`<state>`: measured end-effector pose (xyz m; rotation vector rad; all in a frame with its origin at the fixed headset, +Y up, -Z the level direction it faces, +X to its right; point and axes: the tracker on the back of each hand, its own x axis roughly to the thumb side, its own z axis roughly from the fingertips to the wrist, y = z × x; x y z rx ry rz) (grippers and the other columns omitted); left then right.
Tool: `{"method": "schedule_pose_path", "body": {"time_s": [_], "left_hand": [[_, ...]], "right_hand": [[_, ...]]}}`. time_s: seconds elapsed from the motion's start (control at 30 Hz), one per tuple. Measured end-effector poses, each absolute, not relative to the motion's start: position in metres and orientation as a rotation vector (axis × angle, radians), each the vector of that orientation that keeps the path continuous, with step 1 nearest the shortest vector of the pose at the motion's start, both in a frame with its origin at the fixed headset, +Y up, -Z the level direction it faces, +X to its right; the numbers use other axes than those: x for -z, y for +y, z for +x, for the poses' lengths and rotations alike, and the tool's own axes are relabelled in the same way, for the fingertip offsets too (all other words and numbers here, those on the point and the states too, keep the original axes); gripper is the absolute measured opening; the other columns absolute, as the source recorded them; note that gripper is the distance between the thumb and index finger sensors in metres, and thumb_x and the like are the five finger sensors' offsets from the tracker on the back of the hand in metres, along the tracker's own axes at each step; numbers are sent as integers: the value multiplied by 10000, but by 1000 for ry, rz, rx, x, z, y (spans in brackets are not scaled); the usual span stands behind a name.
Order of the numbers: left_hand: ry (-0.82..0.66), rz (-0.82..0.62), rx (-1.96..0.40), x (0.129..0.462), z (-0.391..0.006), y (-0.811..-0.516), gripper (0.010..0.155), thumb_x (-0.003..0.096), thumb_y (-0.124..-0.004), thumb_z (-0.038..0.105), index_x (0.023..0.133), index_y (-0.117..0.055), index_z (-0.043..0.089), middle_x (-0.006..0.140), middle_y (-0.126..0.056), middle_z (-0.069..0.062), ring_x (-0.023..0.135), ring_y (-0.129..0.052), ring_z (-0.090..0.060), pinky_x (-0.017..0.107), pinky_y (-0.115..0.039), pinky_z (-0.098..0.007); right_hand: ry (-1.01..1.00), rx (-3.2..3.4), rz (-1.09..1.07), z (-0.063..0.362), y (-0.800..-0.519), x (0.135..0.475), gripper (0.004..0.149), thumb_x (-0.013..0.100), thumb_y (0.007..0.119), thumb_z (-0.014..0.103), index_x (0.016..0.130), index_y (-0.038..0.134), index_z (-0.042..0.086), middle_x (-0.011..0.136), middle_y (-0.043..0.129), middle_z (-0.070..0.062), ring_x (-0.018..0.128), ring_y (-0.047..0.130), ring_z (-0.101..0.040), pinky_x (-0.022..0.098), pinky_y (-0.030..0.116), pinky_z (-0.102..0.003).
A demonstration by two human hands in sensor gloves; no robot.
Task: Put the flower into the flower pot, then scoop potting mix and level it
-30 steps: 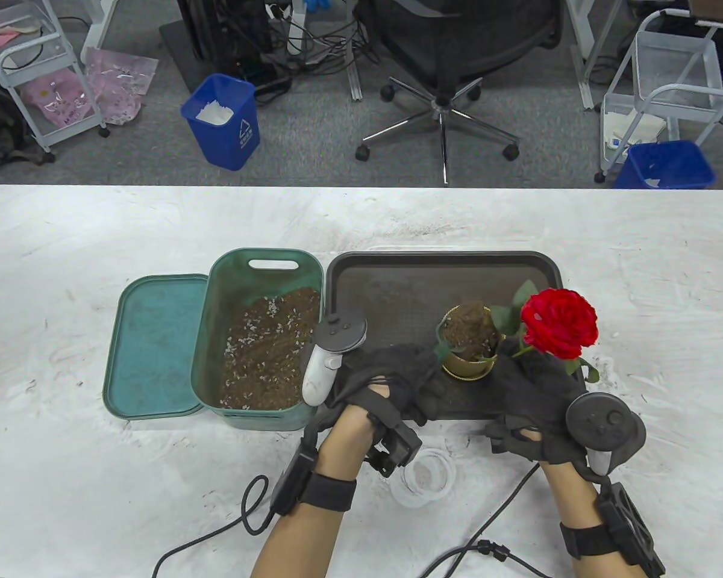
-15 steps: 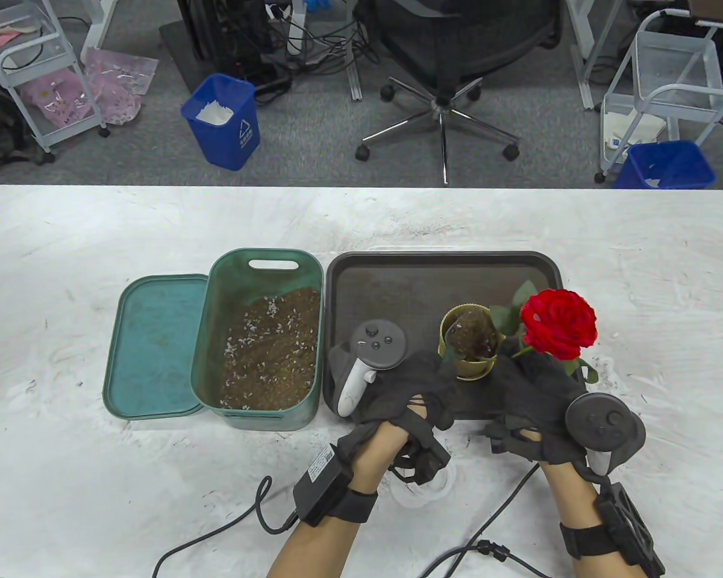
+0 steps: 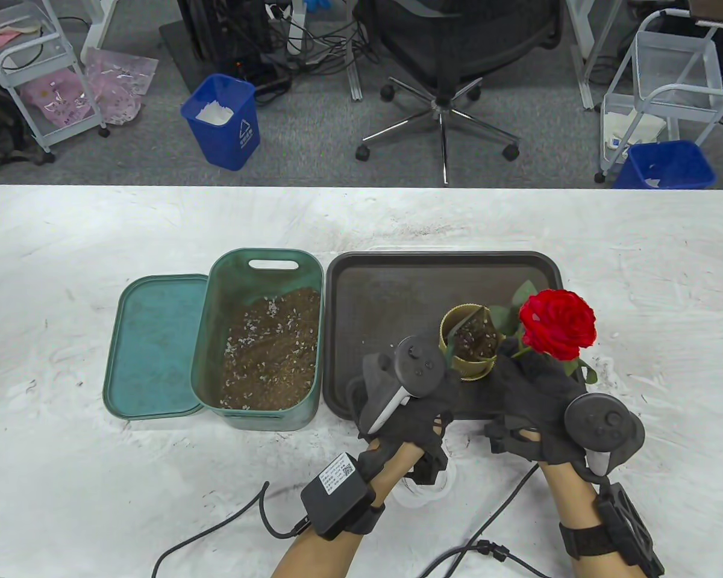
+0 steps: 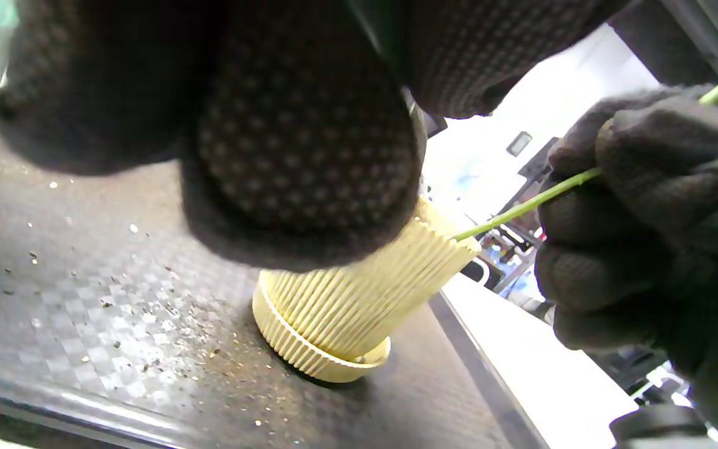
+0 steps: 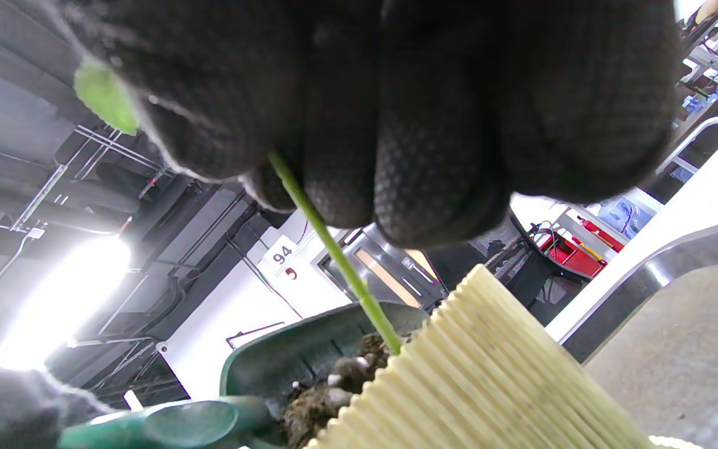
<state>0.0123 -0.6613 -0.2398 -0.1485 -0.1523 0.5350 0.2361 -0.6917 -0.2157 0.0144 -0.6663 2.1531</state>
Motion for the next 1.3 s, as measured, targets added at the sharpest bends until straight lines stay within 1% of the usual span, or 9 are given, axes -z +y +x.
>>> {"method": "schedule_pose_path", "body": {"time_s": [0.3,0.43,0.57,0.77,0.83,0.93,1.07,1.17,1.3], "left_hand": [[-172,-62,-396,236,20,-662,541,429,-796,420,872,-773,110,645,-993,-20,225,-1134,-144,217,-975,-319],[-175,-86,-447,235,19,-662,541,432,-795,413,875,-769,104,648,-990,-29,231,-1133,-151,222,-972,-324],[-174,-35,-416,233,19,-655,541,431,-794,416,875,-769,108,649,-991,-23,232,-1134,-147,223,-973,-322],[-174,-14,-461,229,11,-641,540,430,-793,417,873,-772,109,647,-992,-22,233,-1135,-145,224,-974,-321],[-178,4,-531,225,1,-626,538,432,-795,413,872,-774,103,645,-992,-28,230,-1133,-151,222,-973,-324],[-204,0,-538,218,-18,-598,541,431,-792,417,872,-773,104,642,-993,-24,226,-1135,-145,218,-974,-319],[-220,-41,-674,203,-59,-558,540,438,-786,418,875,-768,100,644,-991,-26,228,-1133,-141,220,-973,-316],[-143,-35,-666,200,-101,-535,540,446,-783,422,882,-764,102,651,-988,-20,235,-1132,-137,225,-973,-312],[36,-1,-516,209,-146,-524,541,449,-779,428,882,-763,105,649,-988,-15,236,-1132,-130,230,-974,-305]], "right_hand": [[-670,-2158,19,236,-692,216,371,349,873,315,693,915,183,625,1017,-129,383,1050,-335,263,934,-495],[-669,-2158,22,235,-692,216,371,350,872,315,694,914,184,625,1017,-128,383,1050,-335,264,934,-495],[-670,-2160,23,235,-692,215,370,350,872,315,694,914,185,625,1017,-128,382,1050,-335,264,933,-496],[-669,-2161,23,235,-692,215,370,351,873,314,694,914,185,626,1016,-129,384,1050,-336,265,933,-496],[-671,-2166,27,235,-692,215,371,350,873,314,695,914,184,627,1016,-129,385,1050,-336,265,933,-496],[-669,-2164,23,236,-692,216,371,350,872,314,695,914,184,626,1017,-128,384,1050,-336,265,933,-497],[-665,-2161,21,236,-692,216,369,351,872,314,694,915,184,626,1017,-129,384,1049,-337,265,933,-497],[-668,-2166,28,236,-692,216,370,350,873,314,694,915,185,626,1017,-128,383,1050,-336,265,933,-497],[-665,-2163,26,236,-693,216,370,350,873,313,694,915,185,625,1018,-128,384,1050,-336,263,934,-496]]}}
